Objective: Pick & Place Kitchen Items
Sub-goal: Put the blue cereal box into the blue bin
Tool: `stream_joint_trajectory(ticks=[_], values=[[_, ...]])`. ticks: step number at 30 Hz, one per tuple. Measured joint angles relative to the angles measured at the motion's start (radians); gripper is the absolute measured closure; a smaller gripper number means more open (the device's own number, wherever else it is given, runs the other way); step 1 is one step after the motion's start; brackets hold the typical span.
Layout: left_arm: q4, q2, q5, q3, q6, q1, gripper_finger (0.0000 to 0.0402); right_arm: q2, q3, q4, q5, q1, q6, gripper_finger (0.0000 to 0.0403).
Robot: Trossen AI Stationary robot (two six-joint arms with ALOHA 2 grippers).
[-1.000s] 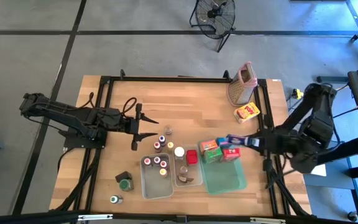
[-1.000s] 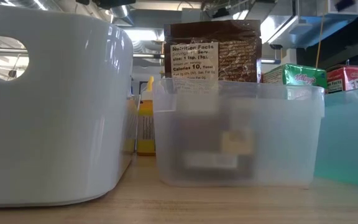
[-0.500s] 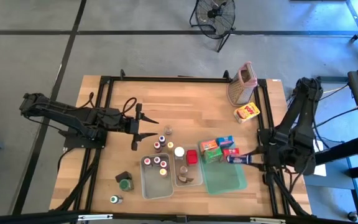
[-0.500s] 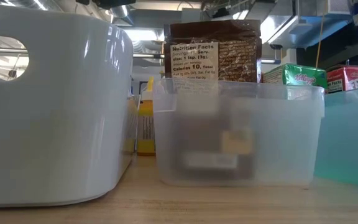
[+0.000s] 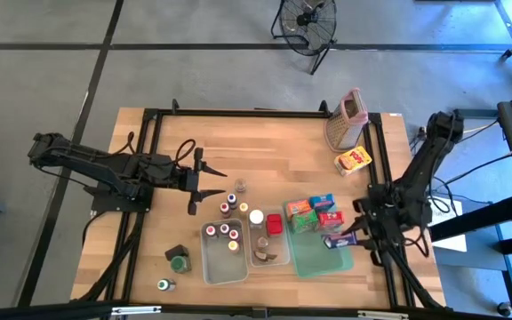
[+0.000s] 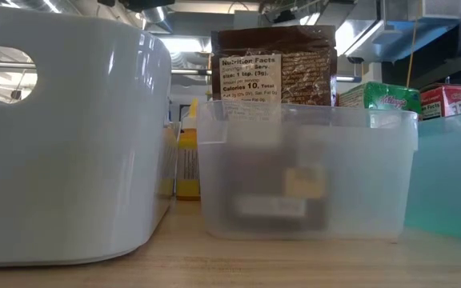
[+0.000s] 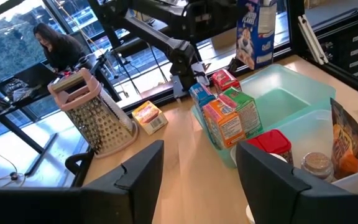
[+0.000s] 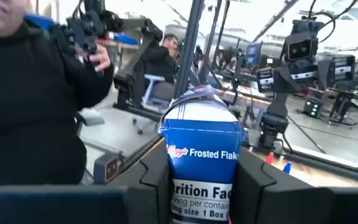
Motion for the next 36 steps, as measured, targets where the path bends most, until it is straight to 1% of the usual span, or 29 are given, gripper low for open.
stream_joint_trajectory(ticks=[2, 5, 7, 10, 15, 21, 25, 31, 36], values=[[-0.006, 0.0, 0.0, 0.0, 0.0, 0.0, 0.0206, 0.015, -0.037, 0.084, -0.061, -0.035, -0.003, 0.0291], [-0.013, 0.0, 0.0, 0.0, 0.0, 0.0, 0.0204, 0.056, -0.058, 0.181, -0.171, -0.086, -0.046, 0.0291], [-0.02, 0.0, 0.0, 0.0, 0.0, 0.0, 0.0204, 0.085, -0.057, 0.204, -0.204, -0.114, -0.048, 0.0291], [-0.021, 0.0, 0.0, 0.0, 0.0, 0.0, 0.0206, 0.136, -0.05, 0.226, -0.206, -0.147, -0.016, 0.0291], [-0.021, 0.0, 0.0, 0.0, 0.0, 0.0, 0.0205, 0.248, -0.049, 0.33, -0.224, -0.168, 0.04, 0.0291], [-0.022, 0.0, 0.0, 0.0, 0.0, 0.0, 0.0206, 0.468, -0.033, 0.539, -0.223, -0.212, 0.08, 0.0291], [-0.022, 0.0, 0.0, 0.0, 0.0, 0.0, 0.0206, 0.593, 0.005, 0.611, -0.207, -0.251, 0.06, 0.0291], [-0.022, 0.0, 0.0, 0.0, -0.004, 0.0, 0.0205, 0.703, 0.02, 0.654, -0.212, -0.278, 0.135, 0.0291], [-0.022, 0.0, 0.0, 0.0, -0.004, 0.0, 0.0207, 0.76, 0.019, 0.722, -0.212, -0.278, 0.127, 0.0291]])
